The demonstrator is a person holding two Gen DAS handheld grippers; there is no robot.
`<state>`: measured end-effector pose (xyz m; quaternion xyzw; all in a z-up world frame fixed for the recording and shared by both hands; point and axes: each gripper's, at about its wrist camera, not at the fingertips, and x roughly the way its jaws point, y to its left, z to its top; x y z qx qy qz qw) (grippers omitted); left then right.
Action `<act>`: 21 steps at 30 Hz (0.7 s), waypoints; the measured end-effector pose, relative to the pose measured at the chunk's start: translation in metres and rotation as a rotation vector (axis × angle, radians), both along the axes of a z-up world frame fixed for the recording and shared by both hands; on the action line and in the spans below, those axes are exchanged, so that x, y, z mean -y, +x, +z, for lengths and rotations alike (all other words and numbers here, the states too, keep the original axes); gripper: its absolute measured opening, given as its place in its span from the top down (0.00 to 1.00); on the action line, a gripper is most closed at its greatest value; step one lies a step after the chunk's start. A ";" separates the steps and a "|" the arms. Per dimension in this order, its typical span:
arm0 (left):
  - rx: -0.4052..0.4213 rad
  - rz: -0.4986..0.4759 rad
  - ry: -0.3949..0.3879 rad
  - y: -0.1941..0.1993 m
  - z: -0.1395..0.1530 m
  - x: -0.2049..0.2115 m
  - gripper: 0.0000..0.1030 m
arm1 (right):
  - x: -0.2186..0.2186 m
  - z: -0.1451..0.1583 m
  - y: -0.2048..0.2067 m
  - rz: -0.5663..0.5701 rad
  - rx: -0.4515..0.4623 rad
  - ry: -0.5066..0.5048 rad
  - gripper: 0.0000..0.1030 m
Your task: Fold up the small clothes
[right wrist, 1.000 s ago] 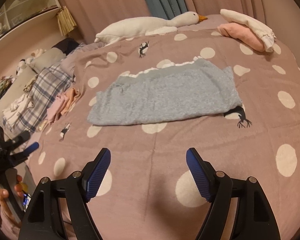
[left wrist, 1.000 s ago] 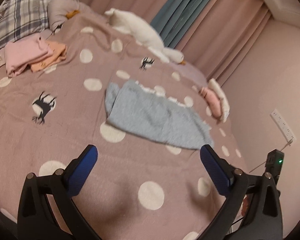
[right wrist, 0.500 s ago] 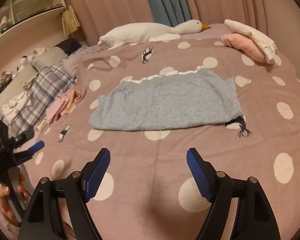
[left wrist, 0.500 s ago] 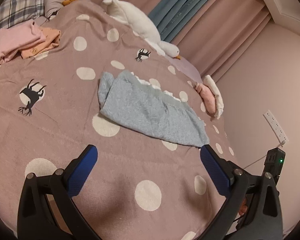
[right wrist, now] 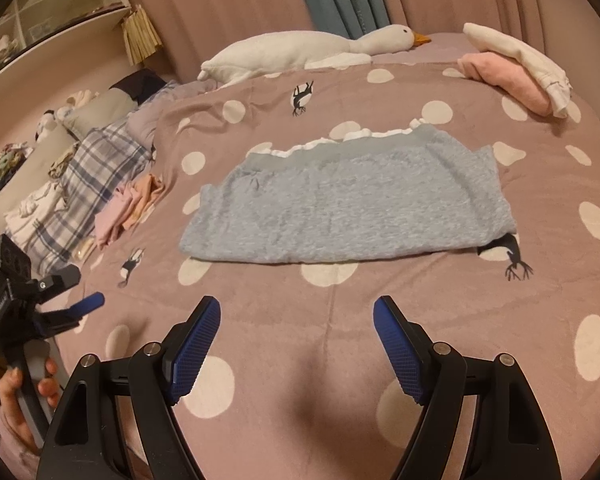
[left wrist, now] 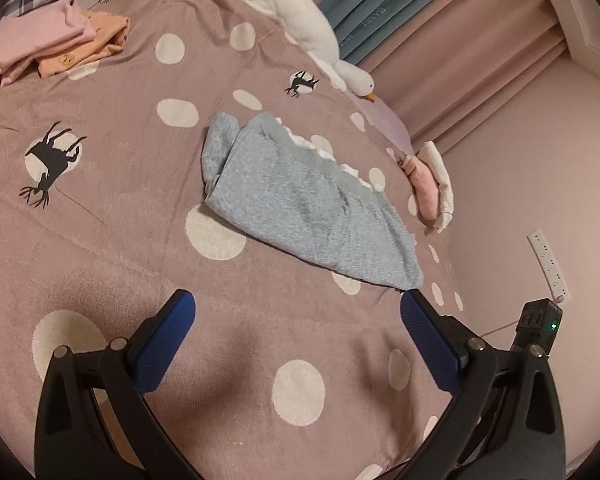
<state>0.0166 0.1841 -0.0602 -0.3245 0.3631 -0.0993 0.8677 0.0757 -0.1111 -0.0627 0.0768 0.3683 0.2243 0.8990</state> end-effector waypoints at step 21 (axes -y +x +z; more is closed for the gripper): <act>-0.167 -0.013 -0.240 0.071 -0.059 -0.007 0.01 | 0.016 -0.023 0.022 -0.021 -0.084 0.005 0.24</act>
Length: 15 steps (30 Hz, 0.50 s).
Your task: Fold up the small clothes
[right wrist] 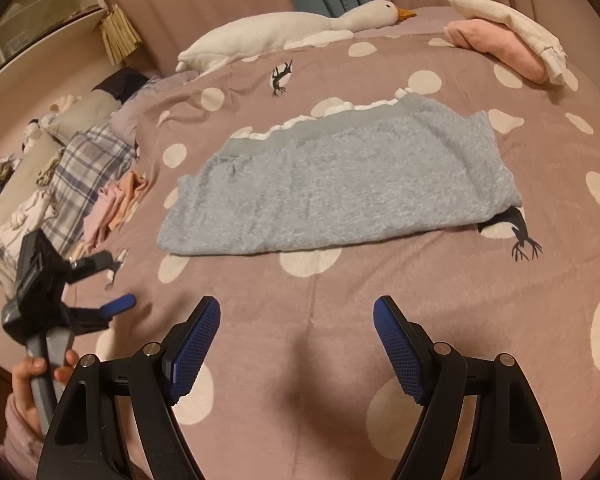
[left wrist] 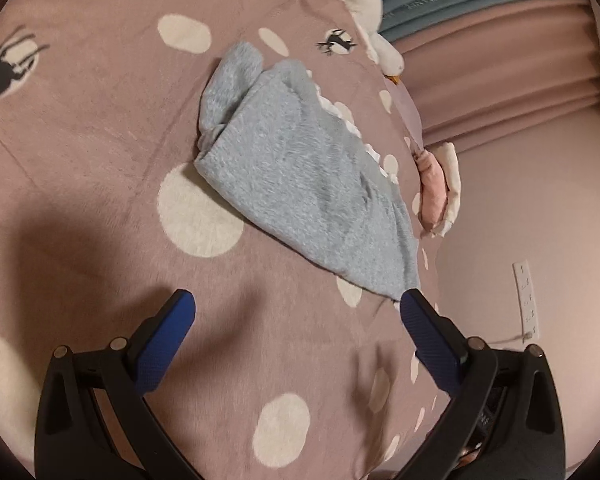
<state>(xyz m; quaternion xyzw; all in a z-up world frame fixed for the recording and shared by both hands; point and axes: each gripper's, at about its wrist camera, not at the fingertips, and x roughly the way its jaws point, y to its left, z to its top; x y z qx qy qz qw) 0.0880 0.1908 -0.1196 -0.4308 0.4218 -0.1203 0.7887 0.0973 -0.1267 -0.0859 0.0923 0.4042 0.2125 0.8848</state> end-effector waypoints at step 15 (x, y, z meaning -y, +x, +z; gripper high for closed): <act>-0.007 0.007 -0.060 0.090 -0.025 -0.020 0.02 | 0.010 -0.016 0.019 -0.026 -0.049 0.011 0.24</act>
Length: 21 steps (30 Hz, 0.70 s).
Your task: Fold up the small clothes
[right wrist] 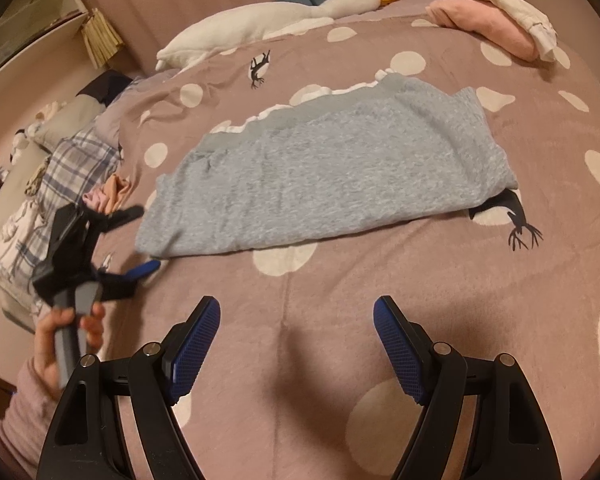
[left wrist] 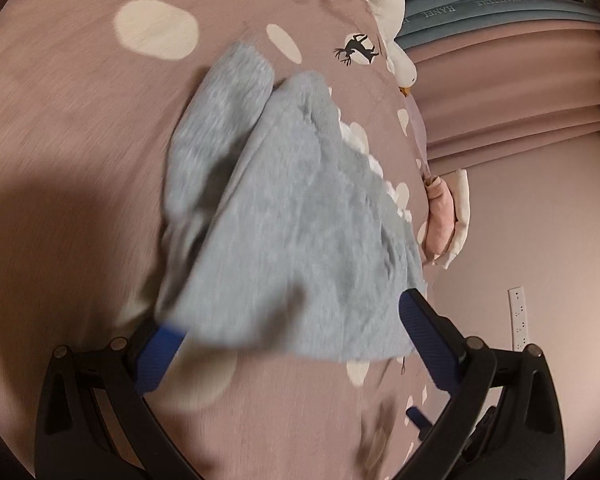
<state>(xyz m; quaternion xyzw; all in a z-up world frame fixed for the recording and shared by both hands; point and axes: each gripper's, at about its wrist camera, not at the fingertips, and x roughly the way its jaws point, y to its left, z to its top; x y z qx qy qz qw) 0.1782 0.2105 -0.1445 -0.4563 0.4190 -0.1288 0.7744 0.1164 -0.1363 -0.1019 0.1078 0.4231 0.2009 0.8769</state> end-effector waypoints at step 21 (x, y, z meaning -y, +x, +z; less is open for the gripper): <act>-0.065 -0.037 0.136 0.063 0.002 -0.007 0.46 | -0.062 0.015 0.100 0.080 0.044 -0.017 0.24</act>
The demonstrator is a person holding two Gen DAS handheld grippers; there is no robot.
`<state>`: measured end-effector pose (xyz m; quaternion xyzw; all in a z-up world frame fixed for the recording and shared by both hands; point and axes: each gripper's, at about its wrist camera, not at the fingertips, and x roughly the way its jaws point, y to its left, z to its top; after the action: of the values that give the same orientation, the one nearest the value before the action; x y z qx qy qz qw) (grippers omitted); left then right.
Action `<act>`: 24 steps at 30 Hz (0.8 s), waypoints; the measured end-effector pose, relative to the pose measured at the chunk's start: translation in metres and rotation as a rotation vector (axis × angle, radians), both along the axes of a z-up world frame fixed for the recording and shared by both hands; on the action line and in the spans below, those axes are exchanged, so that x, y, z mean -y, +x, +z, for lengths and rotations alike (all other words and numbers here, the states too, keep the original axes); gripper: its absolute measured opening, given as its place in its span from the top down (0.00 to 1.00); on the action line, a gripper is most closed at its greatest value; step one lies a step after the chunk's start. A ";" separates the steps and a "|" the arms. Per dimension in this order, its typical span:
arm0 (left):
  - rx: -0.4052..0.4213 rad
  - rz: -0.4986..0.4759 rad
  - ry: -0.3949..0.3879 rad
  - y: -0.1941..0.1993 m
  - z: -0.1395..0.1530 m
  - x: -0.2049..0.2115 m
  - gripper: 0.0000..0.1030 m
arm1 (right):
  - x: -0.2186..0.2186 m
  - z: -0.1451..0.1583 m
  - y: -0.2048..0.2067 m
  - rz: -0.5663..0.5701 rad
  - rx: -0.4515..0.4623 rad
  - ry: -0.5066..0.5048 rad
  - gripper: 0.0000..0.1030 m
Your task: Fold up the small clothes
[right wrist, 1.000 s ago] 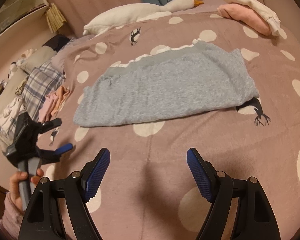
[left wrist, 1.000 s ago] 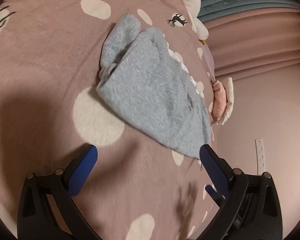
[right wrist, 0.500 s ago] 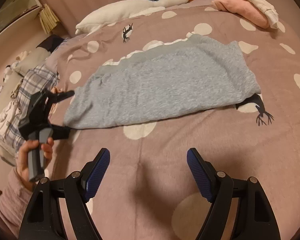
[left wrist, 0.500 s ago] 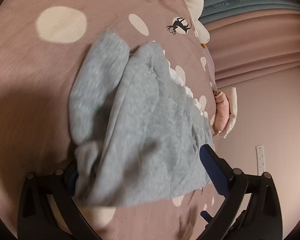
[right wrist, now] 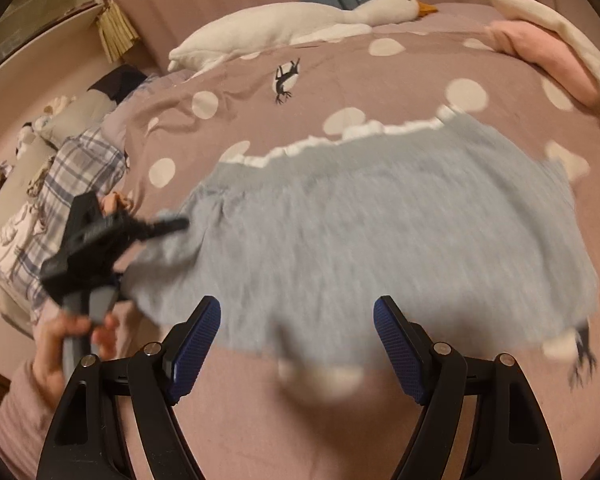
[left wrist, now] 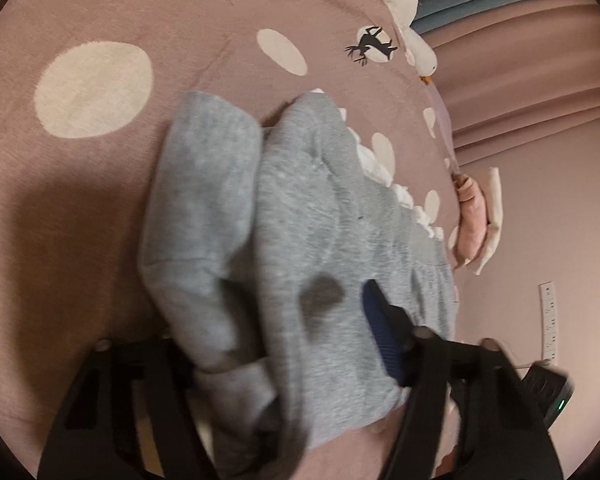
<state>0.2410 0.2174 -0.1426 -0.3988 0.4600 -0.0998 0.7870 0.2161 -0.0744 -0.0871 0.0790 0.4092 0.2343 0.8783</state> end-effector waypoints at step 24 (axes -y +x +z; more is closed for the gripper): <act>0.159 -0.139 0.251 0.007 0.072 0.066 0.82 | -0.033 -0.039 0.040 0.073 -0.081 -0.178 0.78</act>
<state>0.2478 0.1514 -0.0711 -0.2553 0.4316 -0.1271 0.8558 0.2557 -0.0416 -0.1261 -0.0048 0.4660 0.2255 0.8556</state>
